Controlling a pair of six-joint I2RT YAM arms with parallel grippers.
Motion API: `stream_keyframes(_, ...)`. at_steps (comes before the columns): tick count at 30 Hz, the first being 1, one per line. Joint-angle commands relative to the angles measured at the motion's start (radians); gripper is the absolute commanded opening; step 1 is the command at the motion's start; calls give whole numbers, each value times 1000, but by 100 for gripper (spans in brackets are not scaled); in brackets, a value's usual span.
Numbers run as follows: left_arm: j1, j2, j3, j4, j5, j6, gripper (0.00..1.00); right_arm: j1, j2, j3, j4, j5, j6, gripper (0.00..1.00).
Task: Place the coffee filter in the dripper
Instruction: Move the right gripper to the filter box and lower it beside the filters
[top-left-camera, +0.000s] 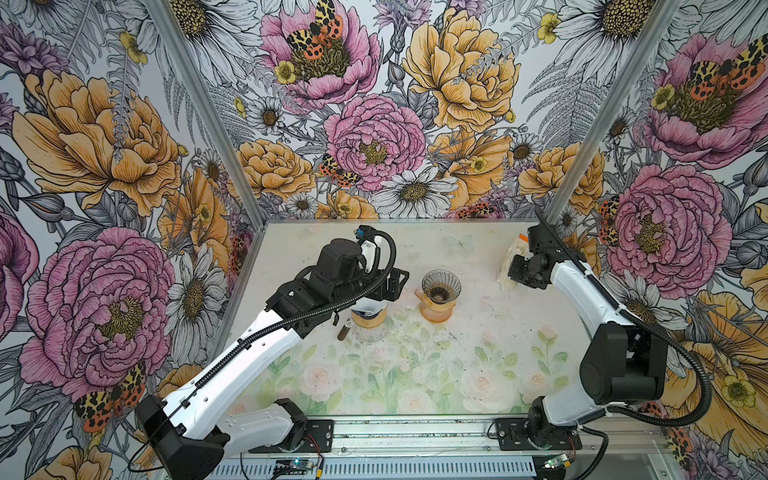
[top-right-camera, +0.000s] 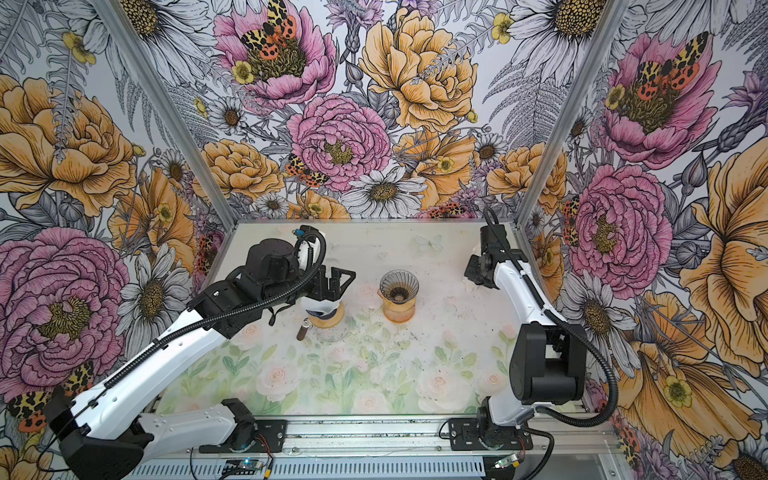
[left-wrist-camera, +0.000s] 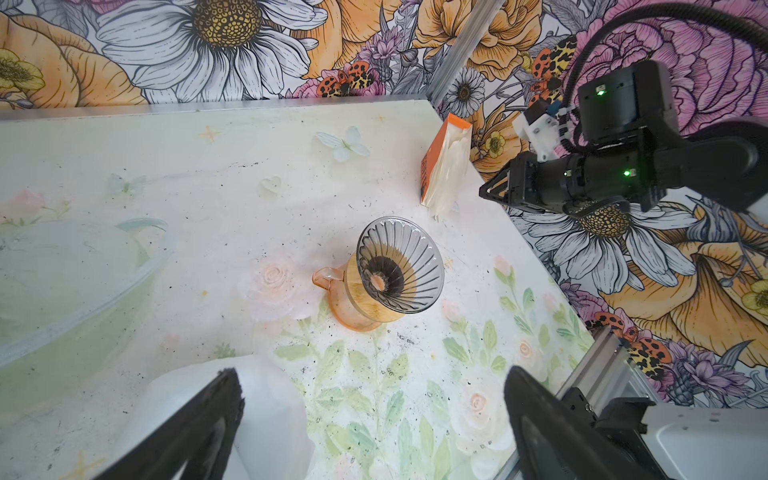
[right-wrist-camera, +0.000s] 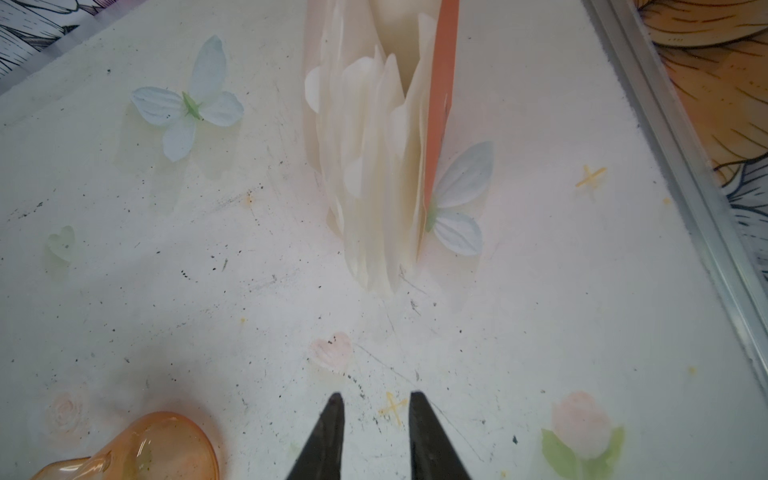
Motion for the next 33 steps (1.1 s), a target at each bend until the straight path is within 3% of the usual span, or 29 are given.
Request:
stream_keyframes(1,10,10,-4,25,0,-18,99,-8,54,41,54,11,-9,28)
stream_keyframes(21,16,22,-3,35,-11,-37,99,-26,316,205,76,100,-6,18)
stream_keyframes(30,17,44,12,35,-3,-40,99,-27,301,200,76,113,-15,0)
stream_keyframes(33,17,57,23,35,3,-38,99,-26,268,185,74,121,-18,0)
